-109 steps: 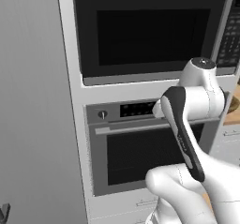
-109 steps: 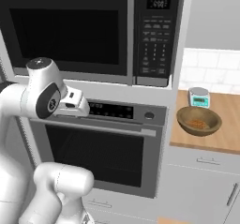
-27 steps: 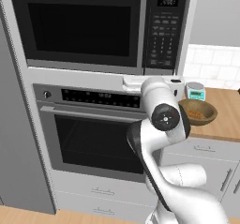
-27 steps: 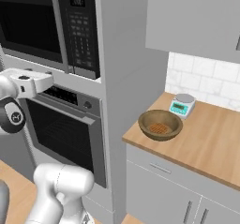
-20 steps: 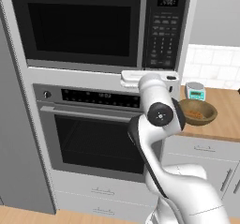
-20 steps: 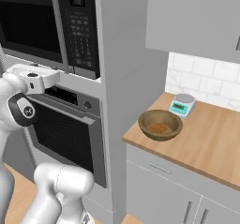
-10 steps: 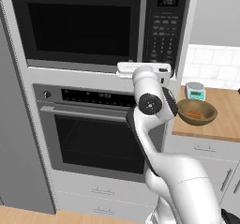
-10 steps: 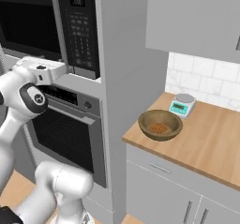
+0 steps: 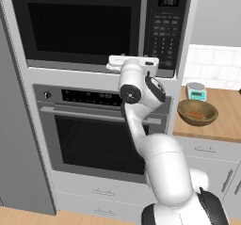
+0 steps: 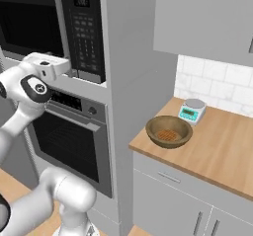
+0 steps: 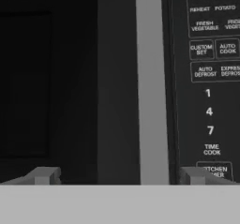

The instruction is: Open the microwave, place the bowl with waffle inside the microwave, then close the microwave door and turn it on.

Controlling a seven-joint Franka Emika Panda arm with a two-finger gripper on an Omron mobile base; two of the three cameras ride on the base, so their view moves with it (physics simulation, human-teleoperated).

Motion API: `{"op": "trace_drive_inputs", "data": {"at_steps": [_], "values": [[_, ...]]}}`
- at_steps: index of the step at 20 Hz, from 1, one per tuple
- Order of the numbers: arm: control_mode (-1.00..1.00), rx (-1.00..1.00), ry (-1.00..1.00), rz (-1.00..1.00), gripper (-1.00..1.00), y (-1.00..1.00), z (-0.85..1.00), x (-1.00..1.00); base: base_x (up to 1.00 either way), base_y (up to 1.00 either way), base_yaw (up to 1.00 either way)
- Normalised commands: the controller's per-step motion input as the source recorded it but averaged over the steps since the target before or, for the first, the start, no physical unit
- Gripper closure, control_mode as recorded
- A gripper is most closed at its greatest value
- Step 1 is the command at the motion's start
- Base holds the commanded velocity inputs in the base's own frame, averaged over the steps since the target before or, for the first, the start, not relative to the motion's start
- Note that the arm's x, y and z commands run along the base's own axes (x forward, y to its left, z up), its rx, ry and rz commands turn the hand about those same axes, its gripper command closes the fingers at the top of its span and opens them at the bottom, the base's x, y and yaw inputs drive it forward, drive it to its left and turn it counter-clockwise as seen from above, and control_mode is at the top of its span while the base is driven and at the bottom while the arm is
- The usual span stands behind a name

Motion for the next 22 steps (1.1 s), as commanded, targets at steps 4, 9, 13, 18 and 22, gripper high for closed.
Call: {"op": "trace_drive_inputs", "data": {"at_steps": [4,9,13,18,22], "values": [[-1.0,0.0,0.0,-0.06,-1.0,-0.14,0.0,0.24,0.0,0.0,0.0],[-1.0,0.0,-0.01,-0.05,-1.0,-0.04,0.0,0.11,0.0,0.0,0.0],[-1.0,0.0,-0.01,-0.06,-1.0,-0.08,0.06,0.36,0.0,0.0,0.0],[-1.0,0.03,0.01,-0.04,-1.0,-0.27,0.05,0.82,0.0,0.0,0.0],[-1.0,0.02,0.02,0.0,1.0,-0.18,0.0,0.97,0.0,0.0,0.0]]}}
